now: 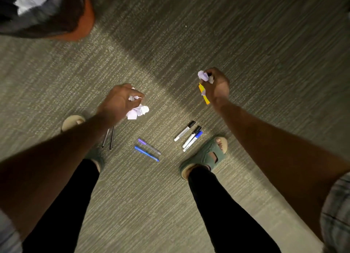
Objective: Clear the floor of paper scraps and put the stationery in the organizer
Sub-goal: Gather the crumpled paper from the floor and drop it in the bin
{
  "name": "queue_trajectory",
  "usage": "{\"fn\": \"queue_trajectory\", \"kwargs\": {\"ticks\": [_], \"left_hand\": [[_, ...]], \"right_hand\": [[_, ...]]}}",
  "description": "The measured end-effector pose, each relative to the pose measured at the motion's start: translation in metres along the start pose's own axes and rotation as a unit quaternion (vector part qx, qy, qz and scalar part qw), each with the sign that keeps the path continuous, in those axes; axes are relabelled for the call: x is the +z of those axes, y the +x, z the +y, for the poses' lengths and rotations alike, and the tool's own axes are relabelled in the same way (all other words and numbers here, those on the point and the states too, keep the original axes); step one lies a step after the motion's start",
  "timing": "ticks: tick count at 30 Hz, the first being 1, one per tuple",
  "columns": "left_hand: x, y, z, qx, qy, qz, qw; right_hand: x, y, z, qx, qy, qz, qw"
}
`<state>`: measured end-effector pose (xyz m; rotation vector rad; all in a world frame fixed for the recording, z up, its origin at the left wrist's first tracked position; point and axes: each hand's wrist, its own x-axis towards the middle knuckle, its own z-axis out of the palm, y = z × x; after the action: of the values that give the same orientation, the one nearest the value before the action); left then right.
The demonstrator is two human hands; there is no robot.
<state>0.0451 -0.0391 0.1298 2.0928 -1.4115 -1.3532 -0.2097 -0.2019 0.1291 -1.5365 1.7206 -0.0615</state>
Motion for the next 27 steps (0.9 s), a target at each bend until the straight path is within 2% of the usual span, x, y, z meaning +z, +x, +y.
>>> {"fn": "queue_trajectory", "kwargs": {"ticks": [5, 10, 15, 22, 25, 27], "left_hand": [[-0.045, -0.038, 0.051, -0.026, -0.134, 0.143, 0.98], [-0.097, -0.06, 0.08, -0.072, -0.215, 0.232, 0.946], [-0.171, -0.061, 0.074, -0.124, -0.278, 0.312, 0.9], [-0.265, -0.048, 0.037, -0.194, -0.3, 0.384, 0.851], [-0.291, -0.037, 0.027, -0.233, -0.313, 0.387, 0.835], [-0.302, -0.03, 0.026, -0.253, -0.362, 0.373, 0.816]], "right_hand": [[-0.034, -0.042, -0.083, 0.005, 0.062, -0.014, 0.998], [-0.044, -0.081, -0.185, -0.023, 0.132, -0.058, 0.989], [-0.025, -0.098, -0.273, -0.032, 0.163, -0.1, 0.981], [0.032, -0.115, -0.371, 0.027, 0.246, -0.169, 0.954], [0.052, -0.113, -0.401, 0.053, 0.242, -0.191, 0.95], [0.065, -0.11, -0.416, 0.075, 0.263, -0.214, 0.938]]}}
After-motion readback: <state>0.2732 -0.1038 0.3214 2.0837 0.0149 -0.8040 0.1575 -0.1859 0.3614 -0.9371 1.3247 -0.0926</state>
